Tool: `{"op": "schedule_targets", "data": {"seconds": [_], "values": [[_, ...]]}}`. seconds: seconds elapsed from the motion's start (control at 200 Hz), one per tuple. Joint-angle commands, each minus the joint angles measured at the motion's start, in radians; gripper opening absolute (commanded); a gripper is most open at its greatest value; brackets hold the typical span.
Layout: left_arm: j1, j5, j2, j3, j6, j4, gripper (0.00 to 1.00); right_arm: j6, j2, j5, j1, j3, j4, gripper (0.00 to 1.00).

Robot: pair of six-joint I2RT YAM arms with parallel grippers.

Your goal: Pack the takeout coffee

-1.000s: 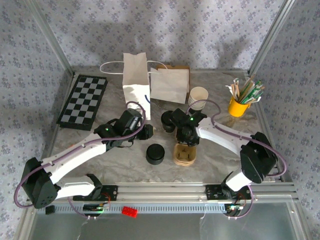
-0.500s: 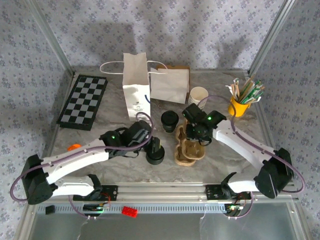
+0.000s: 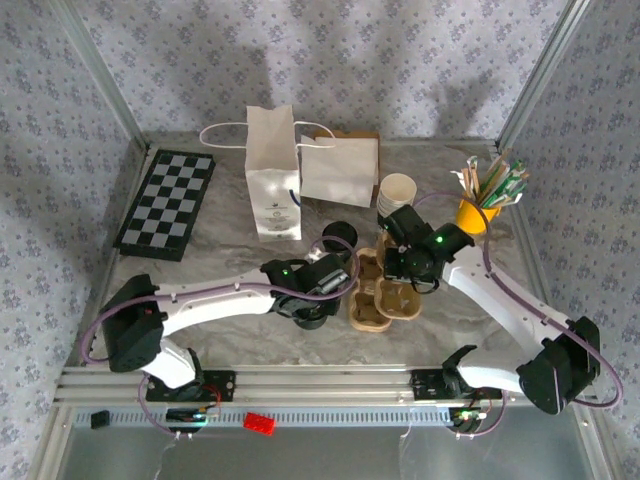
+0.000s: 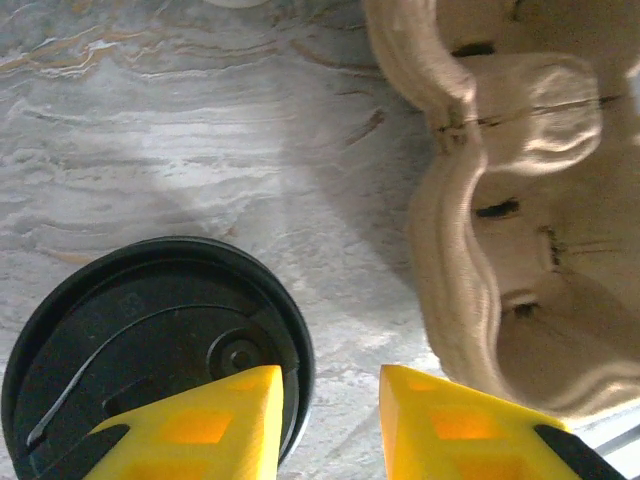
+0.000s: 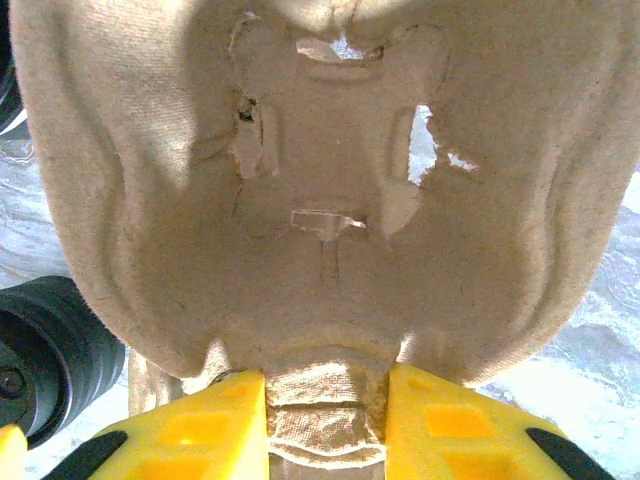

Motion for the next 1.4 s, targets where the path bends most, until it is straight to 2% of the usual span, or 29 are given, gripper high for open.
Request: {"op": "schedule_targets", "data": {"seconds": [0.0,0.51,0.74,0.94,1.179,1.264,1.394], "values": [[-0.005,-0.057,0.033,0.058,0.011,-0.084,0.31,-0.024,-0.022,-0.011,-0.01,-0.006,-0.028,0.31],[-0.006,-0.21,0.083,0.071,-0.035,-0.304,0.33,-0.027,-0.027,-0.016,-0.024,-0.002,-0.014,0.31],[0.045,-0.255,0.026,-0.004,-0.079,-0.387,0.34,-0.027,-0.027,-0.02,-0.025,0.003,-0.003,0.3],[0.16,-0.273,-0.103,-0.14,-0.095,-0.425,0.35,-0.035,-0.019,-0.009,-0.023,0.018,0.005,0.31],[0.402,-0.311,-0.287,-0.259,-0.031,-0.469,0.36,-0.04,0.0,-0.014,-0.01,0.052,0.009,0.31],[0.481,-0.282,-0.357,-0.271,0.021,-0.456,0.36,-0.04,0.011,-0.014,0.0,0.066,0.009,0.3],[0.528,-0.211,-0.439,-0.237,0.1,-0.428,0.37,-0.041,0.025,-0.007,0.006,0.092,-0.005,0.3]]}}
